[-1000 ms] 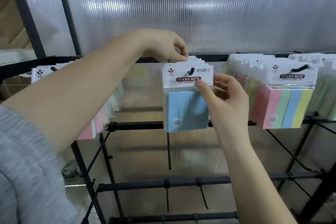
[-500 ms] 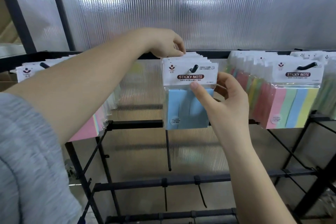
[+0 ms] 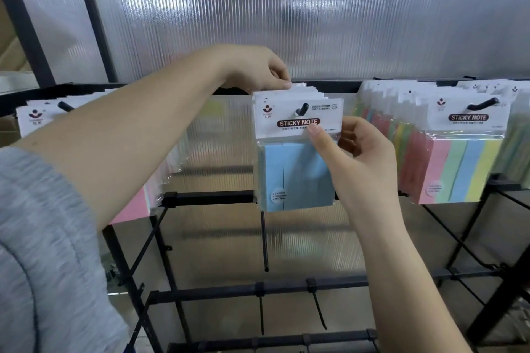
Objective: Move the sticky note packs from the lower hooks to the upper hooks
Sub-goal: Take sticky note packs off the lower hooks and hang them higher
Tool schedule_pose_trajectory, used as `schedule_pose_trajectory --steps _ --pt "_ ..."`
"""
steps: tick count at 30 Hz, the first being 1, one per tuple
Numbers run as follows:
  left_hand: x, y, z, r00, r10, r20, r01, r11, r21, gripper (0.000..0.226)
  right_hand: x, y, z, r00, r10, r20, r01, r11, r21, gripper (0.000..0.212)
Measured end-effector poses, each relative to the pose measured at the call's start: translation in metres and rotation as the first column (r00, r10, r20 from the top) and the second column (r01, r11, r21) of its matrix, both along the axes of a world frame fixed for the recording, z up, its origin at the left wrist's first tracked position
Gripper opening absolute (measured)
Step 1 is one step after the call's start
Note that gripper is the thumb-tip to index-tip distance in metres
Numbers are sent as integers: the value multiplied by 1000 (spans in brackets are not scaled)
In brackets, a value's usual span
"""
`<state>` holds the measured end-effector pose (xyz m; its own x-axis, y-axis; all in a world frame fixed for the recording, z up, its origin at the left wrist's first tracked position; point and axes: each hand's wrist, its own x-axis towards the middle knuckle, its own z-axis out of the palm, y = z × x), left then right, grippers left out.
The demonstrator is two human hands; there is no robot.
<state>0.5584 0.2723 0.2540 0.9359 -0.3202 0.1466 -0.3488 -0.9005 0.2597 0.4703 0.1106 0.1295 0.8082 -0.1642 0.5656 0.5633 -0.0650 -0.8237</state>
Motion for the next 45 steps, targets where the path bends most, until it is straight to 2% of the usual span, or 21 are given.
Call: schedule_pose_trajectory --steps 3,5,7,9,13,15,17,19,24,26,31,38,42,45 --pt "-7 1 5 995 -43 -92 37 997 -64 15 -4 -2 1 1000 -7 14 7 1000 -18 12" --pt "-7 0 7 999 -21 -27 21 1000 -5 18 -5 -3 0 999 -23 26 23 999 -33 14" --pt "-4 -3 6 994 46 97 -54 995 85 24 -6 -4 -2 996 -79 46 82 994 -67 19" --pt "-1 -3 2 982 104 158 -126 983 136 28 -6 -5 -3 990 -122 75 129 988 -86 21" --pt "-1 -3 -3 972 157 174 -181 975 130 28 -10 -8 -2 988 -109 113 115 992 -53 22" --pt "-1 -5 -3 967 178 183 -200 974 108 28 -12 -10 -1 984 -97 148 104 994 -42 14" --pt "-1 -6 -4 966 197 168 -216 971 103 29 -14 -11 1 980 -90 180 101 994 -53 20" --pt "-2 -6 -5 967 213 142 -228 969 99 31 -12 -11 3 984 -79 161 86 996 -36 21" --pt "-5 -8 -8 966 205 159 -204 979 -26 21 -5 -13 5 995 -67 73 71 996 -53 3" --pt "-9 -9 -9 967 197 162 -192 980 -48 19 -6 -16 7 998 -56 35 59 993 -105 7" --pt "-25 -12 -6 963 204 174 -212 977 28 18 -7 -28 11 1000 -29 -5 28 987 -156 11" --pt "-51 -35 -3 957 217 193 -208 976 -68 18 -19 -51 2 999 -41 5 41 975 -217 12" --pt "-58 -51 0 973 160 165 -162 987 -2 15 -32 -65 -2 998 -61 -15 56 968 -247 9" --pt "-62 -66 3 981 103 164 -115 992 60 21 -44 -73 -2 995 -90 -32 79 964 -254 9"
